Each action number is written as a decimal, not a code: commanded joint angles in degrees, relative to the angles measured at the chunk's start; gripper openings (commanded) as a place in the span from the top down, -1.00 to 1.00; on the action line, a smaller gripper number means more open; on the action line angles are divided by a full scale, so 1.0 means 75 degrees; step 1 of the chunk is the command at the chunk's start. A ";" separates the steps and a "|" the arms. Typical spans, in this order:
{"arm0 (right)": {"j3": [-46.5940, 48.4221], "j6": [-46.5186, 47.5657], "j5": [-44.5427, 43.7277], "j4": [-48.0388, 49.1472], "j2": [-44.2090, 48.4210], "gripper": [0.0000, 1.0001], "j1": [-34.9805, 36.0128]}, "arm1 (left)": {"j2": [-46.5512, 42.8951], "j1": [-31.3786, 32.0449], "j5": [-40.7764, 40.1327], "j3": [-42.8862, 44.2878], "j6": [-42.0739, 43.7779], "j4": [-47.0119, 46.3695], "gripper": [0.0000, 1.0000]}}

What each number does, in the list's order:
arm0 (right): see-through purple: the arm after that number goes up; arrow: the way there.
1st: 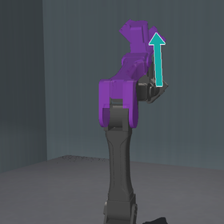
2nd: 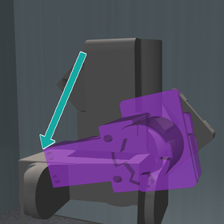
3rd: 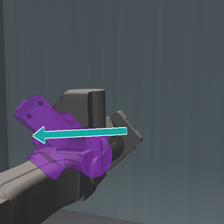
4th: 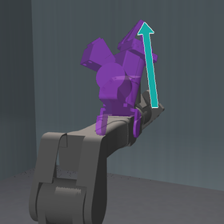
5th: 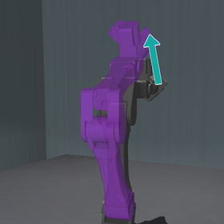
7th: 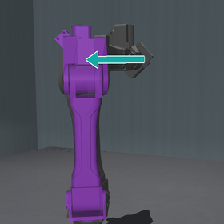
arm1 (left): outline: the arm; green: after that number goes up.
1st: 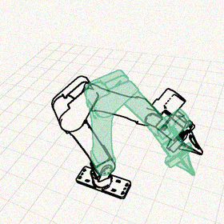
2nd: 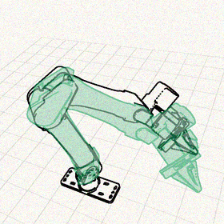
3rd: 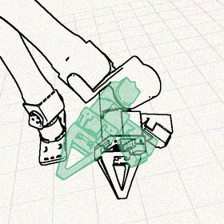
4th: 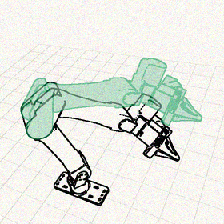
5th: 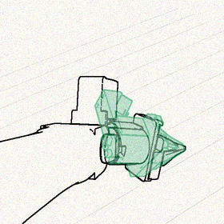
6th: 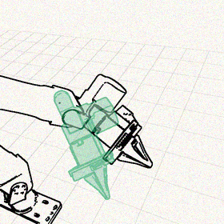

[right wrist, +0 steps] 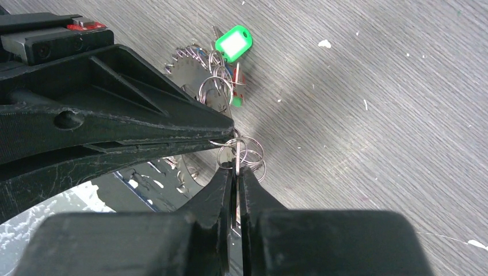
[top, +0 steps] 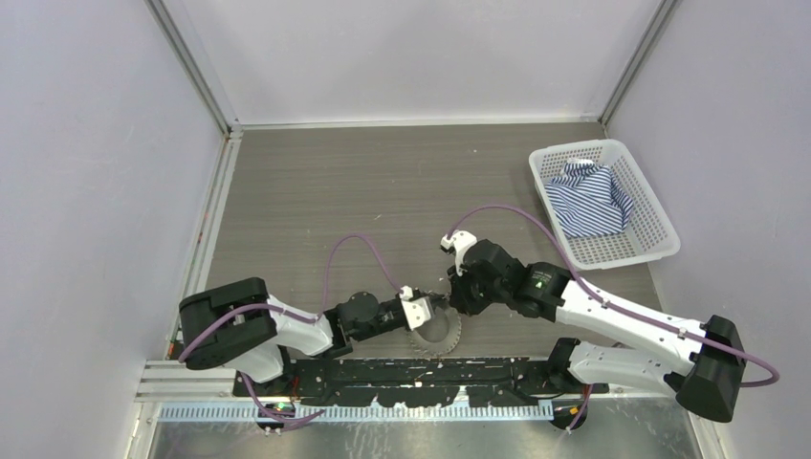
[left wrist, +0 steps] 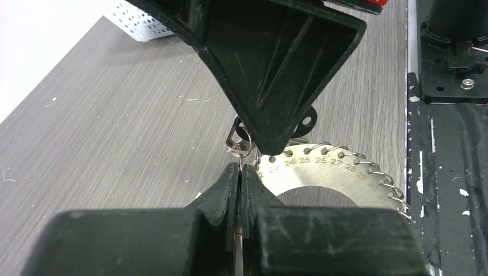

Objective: Remove the keys from the keyring

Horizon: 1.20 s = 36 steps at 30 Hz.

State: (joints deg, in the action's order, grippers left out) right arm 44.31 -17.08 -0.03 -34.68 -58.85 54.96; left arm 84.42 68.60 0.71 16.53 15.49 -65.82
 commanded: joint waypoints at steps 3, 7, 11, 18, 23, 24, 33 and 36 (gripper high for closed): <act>-0.0250 -0.0779 -0.0107 0.0643 0.0219 0.98 -0.0058 | -0.0376 0.0005 -0.0480 -0.0144 0.0218 0.0021 0.99; -0.0093 -0.0749 -0.0501 0.0362 0.0171 0.98 -0.0054 | -0.0725 0.0006 -0.0512 -0.0228 0.0372 0.0237 0.99; 0.0163 -0.0651 -0.0810 0.0042 0.0031 0.98 -0.0057 | -0.1309 0.0032 -0.0530 -0.0271 0.0443 0.0700 1.00; 0.0396 -0.0500 -0.1051 -0.0136 -0.0162 0.98 -0.0051 | -0.2038 0.0151 -0.0554 -0.0273 0.0562 0.1358 0.99; 0.0558 -0.0365 -0.1528 -0.0141 -0.0034 0.98 -0.0058 | -0.2160 0.0352 -0.0701 -0.0274 0.0834 0.1511 0.99; 0.0621 -0.0291 -0.1674 -0.0175 -0.0064 0.98 -0.0056 | -0.2178 0.0395 -0.0749 -0.0263 0.0884 0.1511 0.99; 0.0607 0.0194 -0.2918 0.0542 0.0048 0.98 -0.0052 | -0.2596 0.0715 -0.0878 -0.0111 0.1335 0.1932 0.99; 0.0557 0.0344 -0.3086 0.0812 0.0090 0.98 -0.0052 | -0.2638 0.0799 -0.0979 -0.0101 0.1434 0.2070 0.99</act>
State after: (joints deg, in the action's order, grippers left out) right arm 47.44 -18.04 -6.59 -30.85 -59.88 56.58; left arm 66.59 72.51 -7.46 15.20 24.62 -51.75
